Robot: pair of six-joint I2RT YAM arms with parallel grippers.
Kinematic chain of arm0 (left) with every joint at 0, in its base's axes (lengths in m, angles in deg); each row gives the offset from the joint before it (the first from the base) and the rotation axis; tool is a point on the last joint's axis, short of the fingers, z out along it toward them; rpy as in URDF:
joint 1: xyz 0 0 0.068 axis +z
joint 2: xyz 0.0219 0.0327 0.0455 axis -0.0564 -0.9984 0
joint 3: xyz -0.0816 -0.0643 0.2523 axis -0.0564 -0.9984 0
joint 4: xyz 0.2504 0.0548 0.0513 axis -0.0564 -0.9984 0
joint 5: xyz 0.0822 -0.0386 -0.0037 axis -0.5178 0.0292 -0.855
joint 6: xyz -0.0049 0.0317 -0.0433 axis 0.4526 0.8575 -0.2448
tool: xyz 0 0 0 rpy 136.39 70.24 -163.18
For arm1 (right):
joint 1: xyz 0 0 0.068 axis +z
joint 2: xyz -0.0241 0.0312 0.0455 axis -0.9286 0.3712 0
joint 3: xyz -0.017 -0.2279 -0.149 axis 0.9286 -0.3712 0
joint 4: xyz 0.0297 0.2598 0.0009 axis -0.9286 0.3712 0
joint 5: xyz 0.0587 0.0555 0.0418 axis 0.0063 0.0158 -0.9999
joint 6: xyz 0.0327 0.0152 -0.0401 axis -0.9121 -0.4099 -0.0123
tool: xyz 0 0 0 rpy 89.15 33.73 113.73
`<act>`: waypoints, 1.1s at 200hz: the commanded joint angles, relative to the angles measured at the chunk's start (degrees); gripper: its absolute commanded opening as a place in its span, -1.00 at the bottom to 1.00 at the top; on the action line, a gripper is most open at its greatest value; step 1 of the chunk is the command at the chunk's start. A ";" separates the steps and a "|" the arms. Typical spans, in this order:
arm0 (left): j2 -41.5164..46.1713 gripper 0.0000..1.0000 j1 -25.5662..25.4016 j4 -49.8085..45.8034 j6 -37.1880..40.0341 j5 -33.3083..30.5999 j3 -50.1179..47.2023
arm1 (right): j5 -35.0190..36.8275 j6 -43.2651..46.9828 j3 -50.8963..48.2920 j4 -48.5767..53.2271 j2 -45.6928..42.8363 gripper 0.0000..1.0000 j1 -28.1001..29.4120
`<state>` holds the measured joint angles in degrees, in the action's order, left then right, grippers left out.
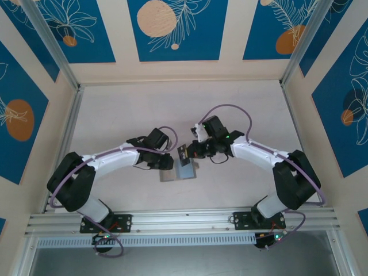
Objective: Put the credit cards into the card holder
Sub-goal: Insert the credit card into the card slot.
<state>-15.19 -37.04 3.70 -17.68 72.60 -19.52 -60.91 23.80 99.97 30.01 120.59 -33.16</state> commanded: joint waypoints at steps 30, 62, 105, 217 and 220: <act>-1.24 -0.55 0.02 -0.67 2.21 -5.48 -2.69 | 0.70 -5.50 -6.22 -16.55 2.53 -1.00 2.21; -2.90 -0.56 -0.40 1.22 1.64 -5.71 -4.49 | 1.45 -7.61 -8.86 -21.75 4.17 -1.00 2.38; -3.47 -0.63 -0.88 1.76 0.59 -6.72 -6.03 | 5.36 -9.75 -11.37 -26.39 5.80 -1.00 3.49; -3.84 -0.65 -1.30 2.93 -0.62 -6.28 -7.45 | 5.78 -13.12 -13.74 -29.92 4.20 -1.00 4.22; -3.86 -0.65 -1.26 2.93 -0.58 -6.28 -7.50 | 5.74 -13.20 -13.78 -29.84 4.10 -1.00 4.23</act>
<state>-17.22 -37.83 7.16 -17.37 67.77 -24.35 -54.73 11.91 87.20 1.68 126.31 -29.12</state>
